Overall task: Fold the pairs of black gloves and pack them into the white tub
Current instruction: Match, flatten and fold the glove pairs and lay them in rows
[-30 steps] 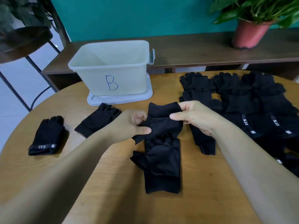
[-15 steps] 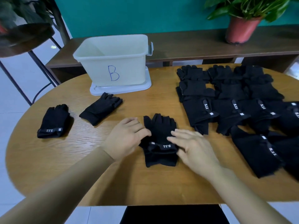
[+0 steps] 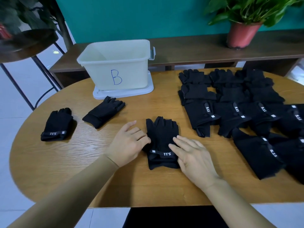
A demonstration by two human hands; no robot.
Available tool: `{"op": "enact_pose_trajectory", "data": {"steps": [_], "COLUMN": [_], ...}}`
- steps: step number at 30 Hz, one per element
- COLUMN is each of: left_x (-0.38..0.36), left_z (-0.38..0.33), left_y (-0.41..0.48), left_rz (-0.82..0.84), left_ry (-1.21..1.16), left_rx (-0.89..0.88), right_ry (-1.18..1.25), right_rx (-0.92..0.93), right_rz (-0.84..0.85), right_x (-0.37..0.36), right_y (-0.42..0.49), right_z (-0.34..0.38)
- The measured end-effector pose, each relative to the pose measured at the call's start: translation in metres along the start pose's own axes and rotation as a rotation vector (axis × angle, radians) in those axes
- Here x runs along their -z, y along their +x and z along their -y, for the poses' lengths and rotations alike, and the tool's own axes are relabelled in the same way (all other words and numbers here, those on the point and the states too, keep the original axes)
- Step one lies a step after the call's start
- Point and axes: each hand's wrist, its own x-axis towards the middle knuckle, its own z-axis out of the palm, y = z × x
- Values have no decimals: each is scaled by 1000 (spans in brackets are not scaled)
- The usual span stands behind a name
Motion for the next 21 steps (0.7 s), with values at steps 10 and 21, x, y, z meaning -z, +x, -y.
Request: {"op": "enact_pose_trajectory", "data": {"steps": [10,21], "left_x": [-8,-8], "left_z": [-4,-5], "left_y": [-5,-9], "left_rz": [-104,-44], "left_ry": [59,69], "left_rx": [-50,-111], "right_ry": [-1,-9], "right_rx": [-35,13], "right_rz": [-207,-213], "right_x": [-13,-12], "right_y": [-5,-6], "right_z": [1,-3]}}
